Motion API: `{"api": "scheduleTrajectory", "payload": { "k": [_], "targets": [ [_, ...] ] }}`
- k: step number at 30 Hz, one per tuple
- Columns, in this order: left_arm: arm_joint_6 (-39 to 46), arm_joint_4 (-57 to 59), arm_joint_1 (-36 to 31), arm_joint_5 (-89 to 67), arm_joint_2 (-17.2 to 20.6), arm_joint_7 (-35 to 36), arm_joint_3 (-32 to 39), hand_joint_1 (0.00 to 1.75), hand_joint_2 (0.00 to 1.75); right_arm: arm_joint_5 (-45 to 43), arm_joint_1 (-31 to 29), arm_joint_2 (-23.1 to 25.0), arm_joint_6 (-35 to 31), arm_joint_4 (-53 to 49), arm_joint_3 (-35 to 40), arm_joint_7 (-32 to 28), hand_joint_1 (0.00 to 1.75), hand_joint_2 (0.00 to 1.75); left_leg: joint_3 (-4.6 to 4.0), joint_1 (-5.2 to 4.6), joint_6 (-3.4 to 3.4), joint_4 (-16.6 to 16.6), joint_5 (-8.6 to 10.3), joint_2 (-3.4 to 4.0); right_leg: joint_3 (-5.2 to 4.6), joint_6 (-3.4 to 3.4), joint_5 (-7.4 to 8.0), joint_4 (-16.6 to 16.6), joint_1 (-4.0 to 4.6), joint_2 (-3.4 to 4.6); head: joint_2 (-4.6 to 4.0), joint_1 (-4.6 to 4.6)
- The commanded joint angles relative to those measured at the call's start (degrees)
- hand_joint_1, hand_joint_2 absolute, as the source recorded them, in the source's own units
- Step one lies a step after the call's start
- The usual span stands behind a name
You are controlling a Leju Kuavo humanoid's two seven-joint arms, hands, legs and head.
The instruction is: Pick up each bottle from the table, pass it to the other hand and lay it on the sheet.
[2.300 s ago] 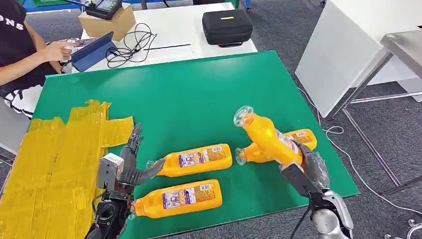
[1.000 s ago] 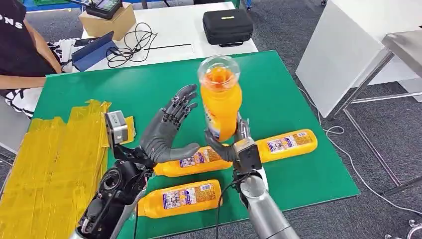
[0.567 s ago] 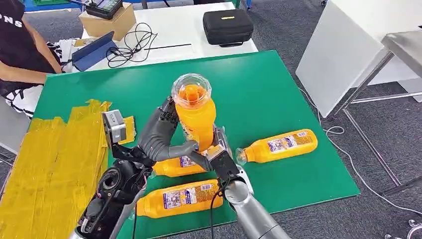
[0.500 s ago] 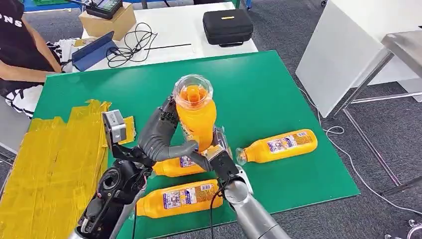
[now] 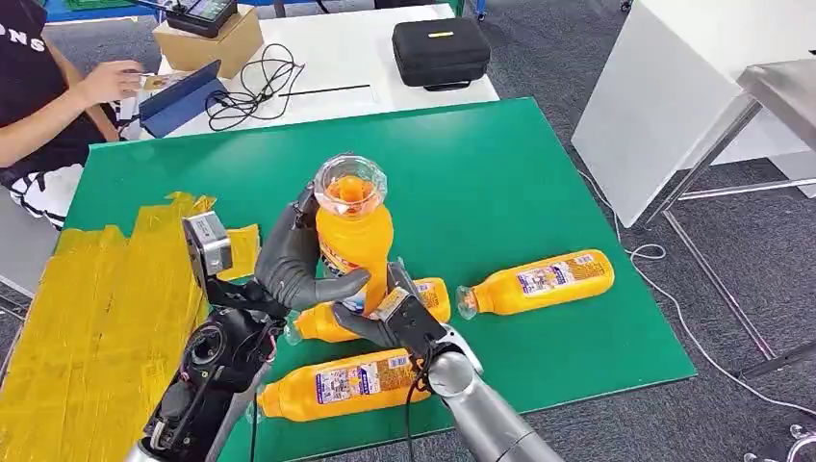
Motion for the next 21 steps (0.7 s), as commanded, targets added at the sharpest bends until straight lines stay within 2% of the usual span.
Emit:
{"api": "scheduleTrajectory", "payload": {
  "k": [1,10,17,21],
  "targets": [
    [0.5,4.8,-2.3,0.0,1.2,-0.5,0.0,0.0,1.75,0.2,-0.5,-4.2,3.4,-4.7,3.2,-0.9,1.75,1.75,0.22,0.03,-0.08,0.0,-0.11,0.0,0.25,-0.06,-0.11,0.0,0.04,-0.08,0.0,0.0],
    [1.6,4.4,-1.3,0.1,1.8,-1.4,1.1,0.0,1.75,-0.2,4.4,-6.7,5.6,-17.0,-0.7,-1.3,1.75,1.75,0.17,0.01,-0.09,0.0,-0.08,0.03,0.17,-0.06,-0.08,0.0,0.03,-0.03,0.0,0.0],
    [1.7,4.7,-1.4,0.1,1.5,-1.4,1.2,0.0,1.75,-0.5,4.7,-6.6,5.3,-17.1,-1.6,-1.6,1.75,1.75,0.14,-0.02,-0.07,0.0,-0.07,0.07,0.13,-0.04,-0.05,0.0,0.0,0.01,0.0,0.02],
    [2.2,4.9,-0.7,-0.9,1.3,-1.8,1.5,0.0,1.75,-0.7,6.3,-6.1,2.5,-18.3,-4.2,-2.8,1.75,1.75,0.29,0.02,-0.12,0.0,-0.14,0.06,0.3,-0.08,-0.13,0.0,0.04,-0.03,0.0,0.02]
  ]
}}
